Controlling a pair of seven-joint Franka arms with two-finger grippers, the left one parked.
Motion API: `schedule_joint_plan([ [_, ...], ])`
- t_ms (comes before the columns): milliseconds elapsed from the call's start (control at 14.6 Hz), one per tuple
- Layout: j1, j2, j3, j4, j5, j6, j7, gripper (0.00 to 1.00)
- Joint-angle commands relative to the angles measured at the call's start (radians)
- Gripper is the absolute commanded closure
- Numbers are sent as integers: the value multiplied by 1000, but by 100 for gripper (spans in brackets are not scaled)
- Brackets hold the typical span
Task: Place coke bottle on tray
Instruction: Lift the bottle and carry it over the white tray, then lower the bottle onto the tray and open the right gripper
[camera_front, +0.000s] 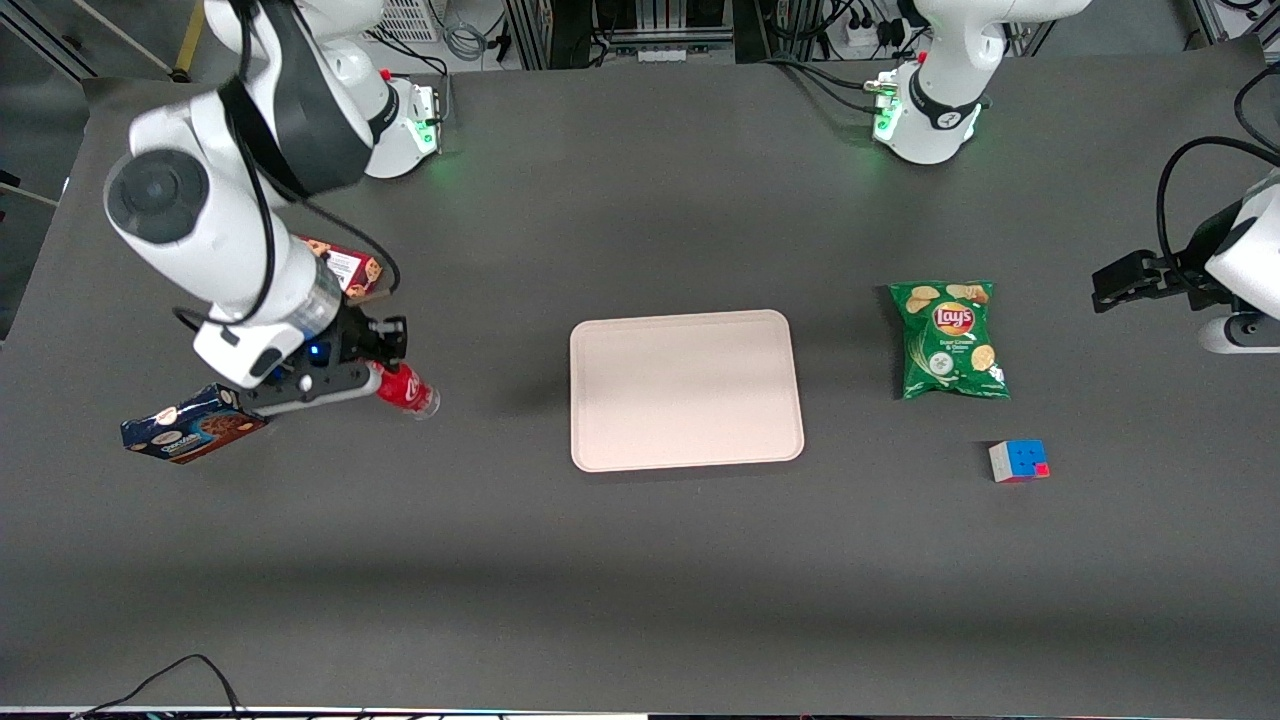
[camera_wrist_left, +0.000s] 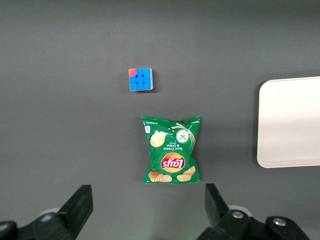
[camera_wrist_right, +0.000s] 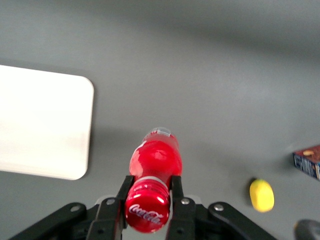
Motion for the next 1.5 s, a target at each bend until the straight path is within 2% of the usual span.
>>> schedule_joint_plan([
  [0, 6, 17, 96, 177, -7, -164, 149, 100],
  [205, 54, 58, 150, 224, -9, -172, 318, 100],
  [547, 219, 237, 152, 349, -21, -137, 548, 100],
  [684, 256, 297, 150, 354, -51, -70, 593, 100],
  [821, 258, 356, 152, 350, -96, -17, 625, 100],
  [1162, 266, 403, 150, 186, -131, 202, 650, 100],
  [1436, 259, 420, 141, 158, -147, 221, 648, 100],
])
